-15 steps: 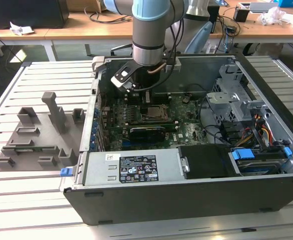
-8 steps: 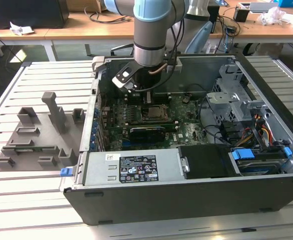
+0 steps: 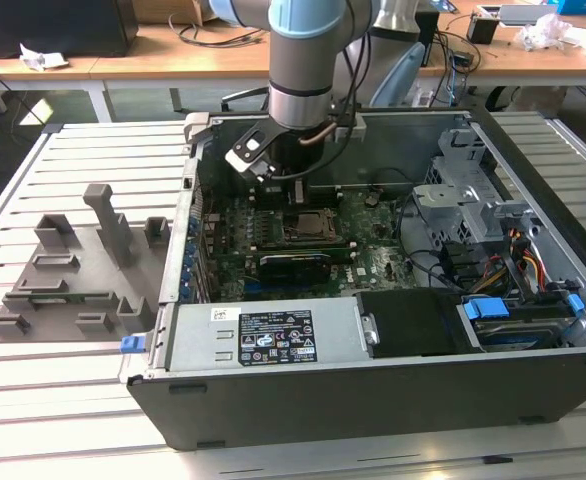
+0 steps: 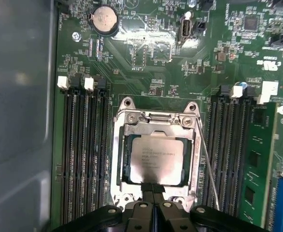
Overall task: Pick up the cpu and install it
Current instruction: 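Close the cpu cover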
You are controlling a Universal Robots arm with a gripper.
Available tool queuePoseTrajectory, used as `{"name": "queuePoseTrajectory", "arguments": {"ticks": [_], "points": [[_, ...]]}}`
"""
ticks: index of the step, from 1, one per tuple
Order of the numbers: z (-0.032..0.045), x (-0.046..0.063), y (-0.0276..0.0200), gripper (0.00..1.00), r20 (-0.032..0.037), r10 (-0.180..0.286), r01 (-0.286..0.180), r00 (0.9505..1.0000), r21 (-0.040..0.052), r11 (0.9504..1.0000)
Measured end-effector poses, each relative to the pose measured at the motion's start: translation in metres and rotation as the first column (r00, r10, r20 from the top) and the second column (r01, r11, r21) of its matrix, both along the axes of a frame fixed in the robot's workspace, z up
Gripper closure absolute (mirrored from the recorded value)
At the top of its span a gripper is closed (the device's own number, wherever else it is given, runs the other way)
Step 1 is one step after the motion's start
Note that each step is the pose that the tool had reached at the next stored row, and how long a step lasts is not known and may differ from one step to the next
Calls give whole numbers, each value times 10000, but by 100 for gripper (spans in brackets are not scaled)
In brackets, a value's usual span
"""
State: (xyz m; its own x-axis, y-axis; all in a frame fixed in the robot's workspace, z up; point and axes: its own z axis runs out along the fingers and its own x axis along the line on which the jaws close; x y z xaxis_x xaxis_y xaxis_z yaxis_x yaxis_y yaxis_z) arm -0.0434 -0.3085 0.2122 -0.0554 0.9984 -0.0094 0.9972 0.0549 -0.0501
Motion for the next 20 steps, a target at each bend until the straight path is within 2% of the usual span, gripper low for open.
{"name": "queuePoseTrajectory", "arguments": {"ticks": [2, 4, 6, 8, 9, 12, 14, 17, 20], "points": [[23, 18, 0, 89, -13, -1, 1, 10000, 10, 10000], [24, 68, 0, 89, -66, 1, -1, 10000, 11, 10000], [24, 215, 0, 89, -240, -2, 2, 9997, 11, 10000], [26, 375, -1, 89, -468, -1, 1, 9989, 7, 10000], [25, 482, 0, 89, -622, -1, 1, 9981, 10, 10000], [24, 628, 0, 89, -800, 0, 0, 9968, 10, 10000], [35, 641, -1, 89, -811, 0, 0, 9967, 7, 10000], [130, 641, 0, 89, -811, -1, 2, 9967, 10, 10000], [270, 641, 0, 89, -811, 0, 1, 9967, 10, 10000]]}}
